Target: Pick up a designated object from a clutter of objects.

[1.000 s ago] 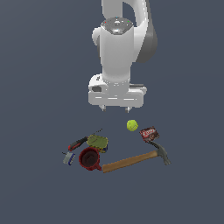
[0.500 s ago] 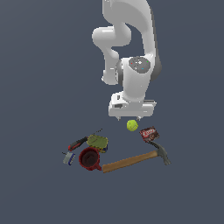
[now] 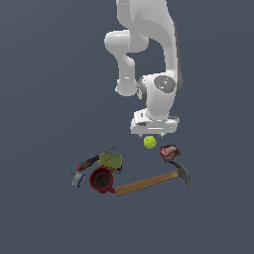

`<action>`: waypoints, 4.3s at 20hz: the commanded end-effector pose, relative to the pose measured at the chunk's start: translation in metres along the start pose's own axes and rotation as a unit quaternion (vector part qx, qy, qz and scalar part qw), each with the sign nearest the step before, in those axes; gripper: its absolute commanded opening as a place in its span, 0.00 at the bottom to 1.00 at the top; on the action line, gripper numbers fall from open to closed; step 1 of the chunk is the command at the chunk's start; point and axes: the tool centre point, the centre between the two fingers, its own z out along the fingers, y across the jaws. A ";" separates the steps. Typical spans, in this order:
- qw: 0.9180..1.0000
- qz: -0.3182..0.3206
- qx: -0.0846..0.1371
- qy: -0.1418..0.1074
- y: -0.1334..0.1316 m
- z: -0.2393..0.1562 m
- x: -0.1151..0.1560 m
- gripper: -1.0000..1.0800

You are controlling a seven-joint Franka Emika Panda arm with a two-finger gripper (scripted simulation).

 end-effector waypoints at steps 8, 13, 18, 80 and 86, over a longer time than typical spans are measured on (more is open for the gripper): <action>1.000 -0.001 0.000 0.000 -0.002 0.010 -0.002 0.96; 1.000 -0.002 0.000 0.000 -0.002 0.032 -0.003 0.96; 1.000 -0.002 0.000 0.000 -0.003 0.050 -0.003 0.96; 1.000 -0.002 0.001 0.000 0.268 -0.288 0.038 0.00; 1.000 -0.002 0.000 0.000 0.290 -0.316 0.044 0.00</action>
